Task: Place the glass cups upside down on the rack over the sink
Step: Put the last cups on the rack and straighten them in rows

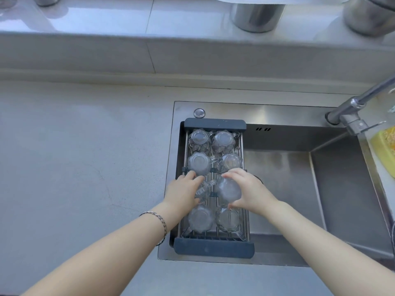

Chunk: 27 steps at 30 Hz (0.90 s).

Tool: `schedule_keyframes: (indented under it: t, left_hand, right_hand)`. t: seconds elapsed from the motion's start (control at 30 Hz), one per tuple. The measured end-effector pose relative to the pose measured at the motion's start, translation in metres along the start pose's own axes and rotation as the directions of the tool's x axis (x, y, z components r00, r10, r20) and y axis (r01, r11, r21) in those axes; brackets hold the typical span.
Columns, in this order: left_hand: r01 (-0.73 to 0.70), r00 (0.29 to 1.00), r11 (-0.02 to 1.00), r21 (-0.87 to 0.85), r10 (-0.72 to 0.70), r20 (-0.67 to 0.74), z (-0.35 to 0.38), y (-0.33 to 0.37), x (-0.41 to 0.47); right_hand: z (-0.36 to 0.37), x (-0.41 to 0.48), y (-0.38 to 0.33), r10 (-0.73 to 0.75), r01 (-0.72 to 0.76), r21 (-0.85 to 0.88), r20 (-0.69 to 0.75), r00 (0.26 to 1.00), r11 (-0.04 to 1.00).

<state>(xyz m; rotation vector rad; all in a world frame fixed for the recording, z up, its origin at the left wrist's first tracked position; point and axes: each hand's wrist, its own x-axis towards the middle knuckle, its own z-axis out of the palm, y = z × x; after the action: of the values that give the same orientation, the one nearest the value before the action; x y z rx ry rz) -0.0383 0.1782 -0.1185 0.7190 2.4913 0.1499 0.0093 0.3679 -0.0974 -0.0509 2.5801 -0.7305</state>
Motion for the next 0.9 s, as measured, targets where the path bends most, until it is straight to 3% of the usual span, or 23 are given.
schedule_keyframes:
  t: [0.2,0.33,0.47,0.53,0.63,0.77,0.9]
  left_hand:
    - [0.042,0.999,0.998,-0.056,-0.041,0.015,-0.005,0.0,0.002]
    - [0.061,0.998,0.997,-0.038,-0.061,0.019,-0.005,0.002,0.004]
    - [0.063,0.998,0.998,-0.03,-0.062,0.018,-0.004,0.003,0.004]
    - [0.058,0.998,0.998,-0.017,-0.058,0.014,-0.004,0.001,0.004]
    - [0.056,0.998,0.998,0.0,-0.056,0.016,-0.004,0.001,0.005]
    - [0.052,0.998,0.999,0.01,-0.052,0.029,-0.008,0.001,0.007]
    - [0.047,0.998,0.999,0.024,-0.048,0.032,-0.008,0.001,0.007]
  right_hand:
    - [0.012,0.017,0.01,-0.033,0.014,0.148,0.127,0.991,0.989]
    - [0.027,0.011,0.015,-0.085,0.084,0.024,0.049,0.995,0.996]
    - [0.035,-0.002,0.01,0.108,-0.097,0.102,-0.113,0.988,0.99]
    - [0.036,-0.004,0.008,0.231,-0.21,0.18,-0.104,0.967,0.961]
    - [0.027,0.0,0.005,0.247,-0.239,0.122,-0.057,0.967,0.963]
    - [-0.006,0.026,0.005,0.317,-0.276,0.186,-0.245,0.916,0.943]
    - [-0.014,0.055,0.008,0.356,-0.344,0.142,-0.066,0.932,0.928]
